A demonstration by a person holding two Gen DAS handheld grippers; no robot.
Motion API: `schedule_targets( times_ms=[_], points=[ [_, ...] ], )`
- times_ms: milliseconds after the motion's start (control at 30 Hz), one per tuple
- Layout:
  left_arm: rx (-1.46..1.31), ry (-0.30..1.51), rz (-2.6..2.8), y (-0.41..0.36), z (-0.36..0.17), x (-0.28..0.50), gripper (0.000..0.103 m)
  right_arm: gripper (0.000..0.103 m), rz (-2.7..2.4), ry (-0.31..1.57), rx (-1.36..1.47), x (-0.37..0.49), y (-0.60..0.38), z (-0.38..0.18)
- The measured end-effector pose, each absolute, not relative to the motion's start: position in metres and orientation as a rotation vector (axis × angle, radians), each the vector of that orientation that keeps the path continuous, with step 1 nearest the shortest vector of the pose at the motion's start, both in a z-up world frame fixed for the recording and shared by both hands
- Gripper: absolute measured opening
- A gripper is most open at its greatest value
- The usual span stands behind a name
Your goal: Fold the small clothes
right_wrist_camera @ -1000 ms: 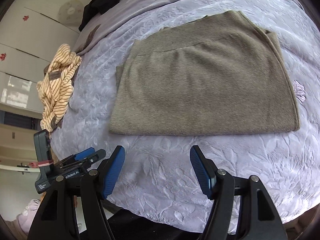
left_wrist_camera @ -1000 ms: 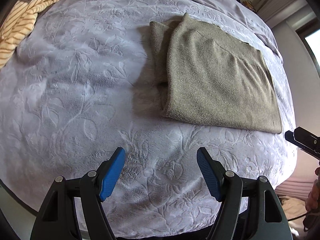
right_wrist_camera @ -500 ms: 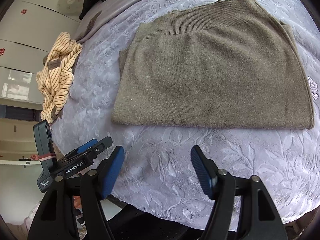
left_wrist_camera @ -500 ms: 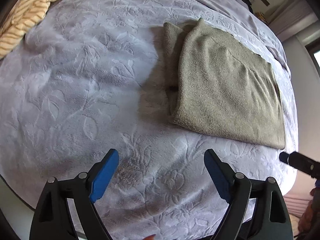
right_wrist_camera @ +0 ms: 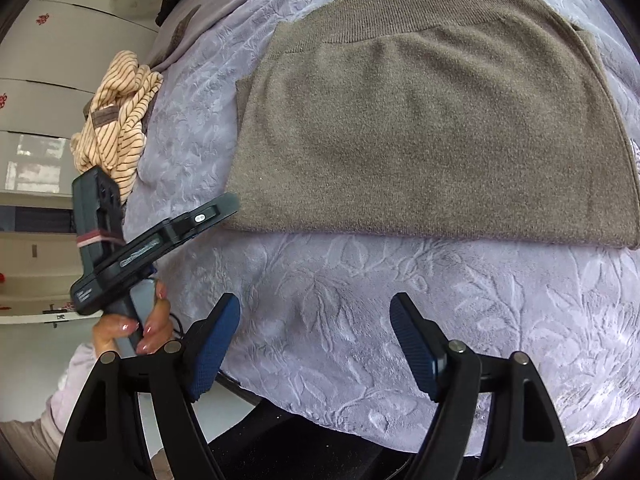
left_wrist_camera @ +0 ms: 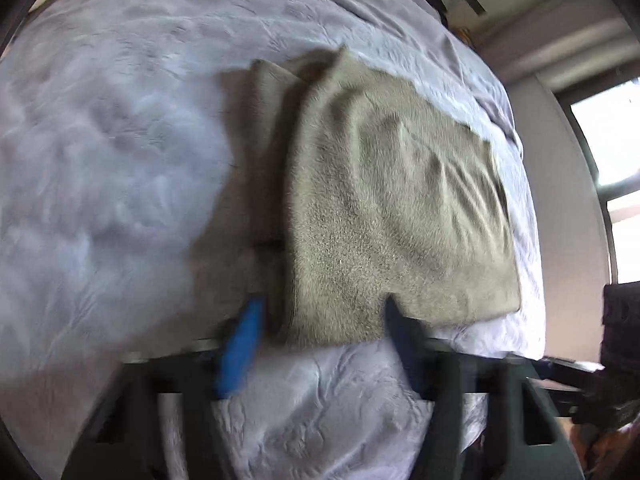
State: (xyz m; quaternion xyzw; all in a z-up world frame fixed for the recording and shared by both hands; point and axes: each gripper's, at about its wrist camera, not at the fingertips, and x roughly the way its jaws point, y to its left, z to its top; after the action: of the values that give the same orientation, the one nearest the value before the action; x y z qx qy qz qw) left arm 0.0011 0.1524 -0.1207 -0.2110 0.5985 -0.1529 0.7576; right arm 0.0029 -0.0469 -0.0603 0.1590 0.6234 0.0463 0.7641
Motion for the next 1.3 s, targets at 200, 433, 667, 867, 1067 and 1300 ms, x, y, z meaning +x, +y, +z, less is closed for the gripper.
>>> schedule_targets(
  times_ms=[200,433,667,867,1067,1300],
  points=[
    [-0.42,1.312,-0.351,0.155,-0.118,0.0,0.006,0.08,0.143,1.358,0.334,0.003,-0.045,-0.057],
    [-0.372,1.357,-0.303,0.154,-0.142,-0.009,0.006,0.08,0.155,1.376,0.324,0.004,-0.045,-0.062],
    [-0.365,1.345,-0.143,0.159,-0.121,-0.016,0.07,0.08,0.143,1.376,0.333,0.004,-0.051,-0.062],
    [-0.401,1.34,-0.085,0.172,-0.114,-0.028,0.07,0.08,0.128,1.379,0.359,0.005,-0.055,-0.066],
    [-0.378,1.397,-0.048,0.166,-0.117,-0.035,0.07,0.08,0.112,1.384,0.396,0.002,-0.061,-0.073],
    [-0.321,1.426,-0.069,0.147,-0.118,-0.04,0.07,0.08,0.089,1.39,0.422,-0.002,-0.066,-0.079]
  ],
)
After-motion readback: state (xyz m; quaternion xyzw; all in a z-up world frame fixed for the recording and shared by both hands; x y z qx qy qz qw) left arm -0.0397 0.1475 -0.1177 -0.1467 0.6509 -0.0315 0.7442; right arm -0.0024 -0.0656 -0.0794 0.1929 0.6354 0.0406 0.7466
